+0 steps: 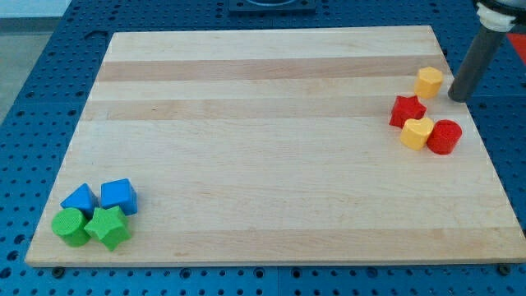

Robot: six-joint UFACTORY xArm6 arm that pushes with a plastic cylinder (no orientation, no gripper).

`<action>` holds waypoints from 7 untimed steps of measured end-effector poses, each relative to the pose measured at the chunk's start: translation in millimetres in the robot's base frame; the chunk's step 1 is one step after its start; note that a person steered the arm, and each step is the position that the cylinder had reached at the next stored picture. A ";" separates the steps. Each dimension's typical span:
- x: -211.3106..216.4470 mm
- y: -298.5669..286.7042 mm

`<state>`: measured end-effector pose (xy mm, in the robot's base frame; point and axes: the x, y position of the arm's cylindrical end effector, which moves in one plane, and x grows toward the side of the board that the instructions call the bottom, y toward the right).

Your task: Slide the yellow hexagon slightly left and a bit up

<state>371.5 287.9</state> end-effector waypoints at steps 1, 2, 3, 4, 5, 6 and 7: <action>-1.1 -2.2; -1.2 -20.3; -2.0 -27.2; -16.6 -29.3; -30.4 -22.9; -30.5 -28.6; -30.5 -47.1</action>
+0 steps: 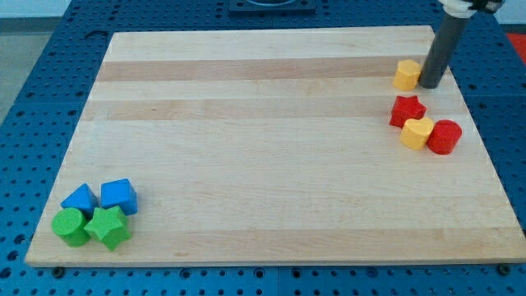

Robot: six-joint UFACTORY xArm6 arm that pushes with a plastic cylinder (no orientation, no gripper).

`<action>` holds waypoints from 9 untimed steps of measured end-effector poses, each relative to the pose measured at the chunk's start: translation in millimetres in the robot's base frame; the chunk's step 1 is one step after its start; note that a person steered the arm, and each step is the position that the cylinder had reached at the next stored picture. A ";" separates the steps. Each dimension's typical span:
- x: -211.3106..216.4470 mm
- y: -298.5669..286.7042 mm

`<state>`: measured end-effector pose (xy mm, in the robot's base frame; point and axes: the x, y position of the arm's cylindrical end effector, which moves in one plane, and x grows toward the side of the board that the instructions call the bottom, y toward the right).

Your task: Slide the yellow hexagon slightly left and a bit up

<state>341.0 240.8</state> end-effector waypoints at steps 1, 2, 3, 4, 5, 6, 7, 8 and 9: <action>0.0 -15.4; -11.2 -18.8; -22.1 -18.8; -22.1 -28.4; -22.1 -48.9; -22.2 -65.3; -5.2 -72.3; 1.2 -94.0; 1.1 -108.7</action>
